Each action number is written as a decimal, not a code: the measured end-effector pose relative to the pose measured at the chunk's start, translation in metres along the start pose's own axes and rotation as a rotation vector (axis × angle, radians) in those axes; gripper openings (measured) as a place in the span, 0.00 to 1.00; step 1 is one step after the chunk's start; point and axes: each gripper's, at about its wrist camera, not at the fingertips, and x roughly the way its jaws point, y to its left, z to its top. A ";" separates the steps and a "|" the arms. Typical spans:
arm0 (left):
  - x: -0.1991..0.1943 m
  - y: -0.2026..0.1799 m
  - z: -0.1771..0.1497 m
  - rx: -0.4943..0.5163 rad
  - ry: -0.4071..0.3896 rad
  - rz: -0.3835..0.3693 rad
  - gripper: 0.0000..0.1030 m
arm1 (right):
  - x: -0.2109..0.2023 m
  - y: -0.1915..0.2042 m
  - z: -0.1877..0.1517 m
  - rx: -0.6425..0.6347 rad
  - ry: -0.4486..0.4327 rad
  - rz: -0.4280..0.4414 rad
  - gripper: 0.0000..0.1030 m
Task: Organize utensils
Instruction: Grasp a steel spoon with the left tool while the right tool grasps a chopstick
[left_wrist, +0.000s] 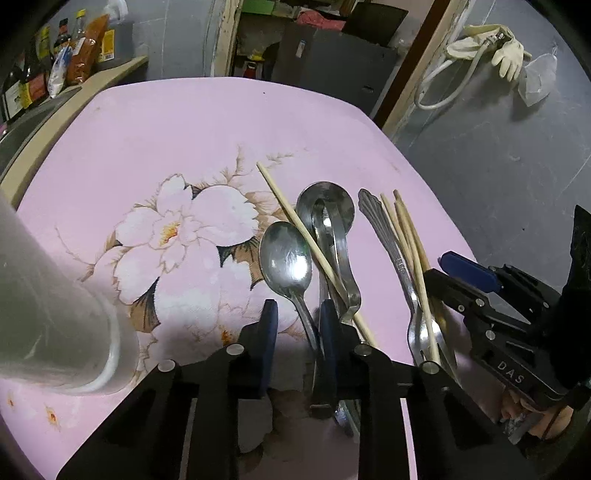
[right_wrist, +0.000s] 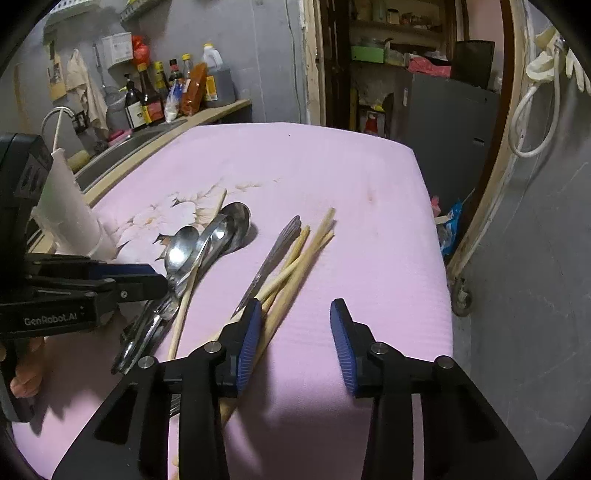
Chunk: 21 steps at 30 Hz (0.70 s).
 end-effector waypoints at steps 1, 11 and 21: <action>0.000 0.001 0.001 0.000 0.012 0.001 0.13 | -0.001 -0.001 0.000 0.000 0.004 0.002 0.27; 0.003 0.005 0.014 -0.035 0.085 -0.021 0.07 | -0.005 -0.018 0.000 0.102 0.060 0.072 0.24; 0.003 -0.001 0.008 -0.043 0.070 0.013 0.03 | 0.001 -0.011 0.005 0.094 0.090 0.076 0.12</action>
